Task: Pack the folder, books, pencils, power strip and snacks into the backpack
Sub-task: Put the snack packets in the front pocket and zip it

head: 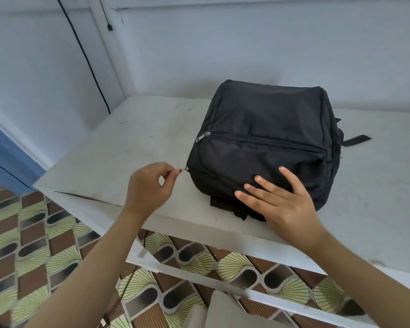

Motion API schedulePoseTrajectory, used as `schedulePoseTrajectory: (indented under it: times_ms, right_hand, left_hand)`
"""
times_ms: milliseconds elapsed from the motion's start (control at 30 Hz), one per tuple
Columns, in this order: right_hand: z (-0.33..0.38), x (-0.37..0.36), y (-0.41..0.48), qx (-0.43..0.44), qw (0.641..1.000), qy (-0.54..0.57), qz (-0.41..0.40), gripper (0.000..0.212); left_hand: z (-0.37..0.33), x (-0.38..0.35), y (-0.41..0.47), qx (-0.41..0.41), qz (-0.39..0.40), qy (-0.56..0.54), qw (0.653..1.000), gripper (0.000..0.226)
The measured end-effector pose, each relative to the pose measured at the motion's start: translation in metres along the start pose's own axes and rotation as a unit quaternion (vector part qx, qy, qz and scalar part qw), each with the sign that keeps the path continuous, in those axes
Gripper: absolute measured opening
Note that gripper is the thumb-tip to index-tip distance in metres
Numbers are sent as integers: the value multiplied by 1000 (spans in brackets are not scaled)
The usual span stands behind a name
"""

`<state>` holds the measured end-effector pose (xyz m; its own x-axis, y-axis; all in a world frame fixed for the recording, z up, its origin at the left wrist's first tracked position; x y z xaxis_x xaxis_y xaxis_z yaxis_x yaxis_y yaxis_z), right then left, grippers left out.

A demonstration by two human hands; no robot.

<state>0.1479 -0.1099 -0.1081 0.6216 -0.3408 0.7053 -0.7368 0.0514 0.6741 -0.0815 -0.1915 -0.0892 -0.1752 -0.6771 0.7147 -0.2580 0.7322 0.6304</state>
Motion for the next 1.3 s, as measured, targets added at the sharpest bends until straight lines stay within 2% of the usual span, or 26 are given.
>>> schedulePoseTrajectory:
  times_ms: [200,333,633,767,867,933,1000,1067,1100,1167,1300]
  right_hand:
    - [2,5,0,-20,999,2,26,38]
    - [6,9,-2,-29,999,4,44,35]
    - [12,9,-6,-41,996,-11,75,37]
    - [12,7,-7,-42,995,-30,87,36]
    - [11,5,-16,-48,993,-50,96,41]
    - [6,7,-22,-65,991,-68,100,53]
    - [1,13,-26,-81,989,-87,91,57]
    - [-6,19,-30,-87,986,-105,101,61]
    - [-10,22,-31,-85,984,-110,112,63]
    - [-18,25,-33,-77,981,-118,133,64]
    - [-25,21,-36,-40,981,-124,143,51]
  left_hand:
    - [39,-20,37,61,21,-30,997,23]
    - [53,-37,59,73,52,-38,995,23]
    - [65,-70,95,113,72,-75,988,24]
    - [64,-74,95,123,84,-51,988,19]
    - [50,-64,90,36,68,-74,994,26]
    - [22,-49,79,-120,35,-102,987,40]
    - [-14,-39,53,-320,40,-90,942,49]
    - [-43,-41,24,-462,83,-63,881,56]
    - [-53,-46,13,-504,96,-42,857,60]
    - [-65,-56,3,-540,106,-3,835,64]
    - [-73,-62,6,-552,60,22,832,51]
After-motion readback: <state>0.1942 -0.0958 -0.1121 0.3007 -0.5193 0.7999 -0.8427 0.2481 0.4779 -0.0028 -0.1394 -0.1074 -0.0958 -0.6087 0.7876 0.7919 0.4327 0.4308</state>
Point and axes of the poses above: each hand's wrist, its own y-axis towards the middle knuckle, its own x-axis out of the back of the hand, z = x × y, the point moved 8 cm from there along y, towards the middle knuckle, and after that the axes turned 1 degree about z, right-handed, at the moved point
